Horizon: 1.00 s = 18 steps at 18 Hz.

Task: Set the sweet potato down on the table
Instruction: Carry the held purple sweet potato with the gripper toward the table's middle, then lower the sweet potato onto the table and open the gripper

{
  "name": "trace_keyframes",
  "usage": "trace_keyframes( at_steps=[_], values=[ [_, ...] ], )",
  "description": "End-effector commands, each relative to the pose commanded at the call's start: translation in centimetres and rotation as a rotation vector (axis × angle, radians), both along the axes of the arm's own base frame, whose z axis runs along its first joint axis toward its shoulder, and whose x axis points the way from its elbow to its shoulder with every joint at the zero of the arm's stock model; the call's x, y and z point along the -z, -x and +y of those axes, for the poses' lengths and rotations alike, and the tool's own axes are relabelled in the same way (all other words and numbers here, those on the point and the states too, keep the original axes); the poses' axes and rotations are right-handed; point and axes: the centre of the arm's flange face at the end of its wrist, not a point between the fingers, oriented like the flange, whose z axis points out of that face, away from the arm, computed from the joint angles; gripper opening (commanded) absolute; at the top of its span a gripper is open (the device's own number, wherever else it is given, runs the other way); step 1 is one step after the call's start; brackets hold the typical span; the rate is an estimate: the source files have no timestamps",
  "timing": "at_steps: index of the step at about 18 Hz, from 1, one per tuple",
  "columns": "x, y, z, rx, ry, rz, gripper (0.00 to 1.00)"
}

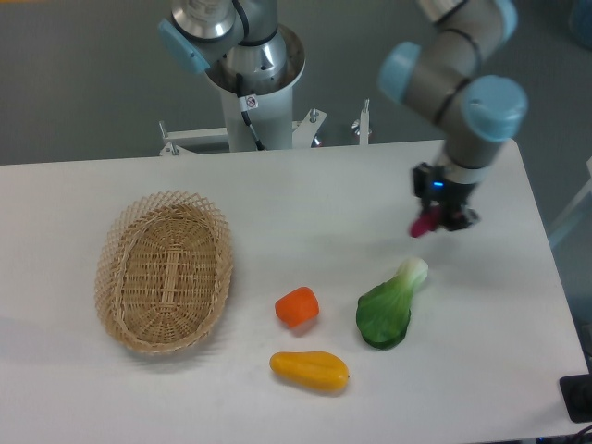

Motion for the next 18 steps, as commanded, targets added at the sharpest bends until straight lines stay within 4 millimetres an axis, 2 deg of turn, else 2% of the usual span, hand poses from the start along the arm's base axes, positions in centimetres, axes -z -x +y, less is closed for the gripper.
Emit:
trace_keyframes(
  at_steps=[2, 4, 5, 7, 8, 11, 14, 16, 18],
  values=[
    [1.0, -2.0, 0.4, 0.018, 0.012, -0.025, 0.27],
    [1.4, -3.3, 0.3, 0.029, 0.015, -0.037, 0.38],
    [1.6, -3.9, 0.2, 0.032, 0.016, -0.043, 0.49],
    [2.1, -5.0, -0.1, 0.049, 0.024, -0.056, 0.79],
    [2.3, -5.3, -0.3, 0.049, 0.028, -0.061, 0.97],
    [1.8, -5.3, -0.3, 0.047, 0.029, -0.048, 1.00],
    [0.6, -3.1, -1.0, 0.013, 0.015, -0.017, 1.00],
    [-1.4, 0.7, -2.1, -0.033, -0.004, 0.030, 1.00],
    [-2.6, 4.7, -2.1, -0.059, -0.014, 0.065, 1.00]
  ],
)
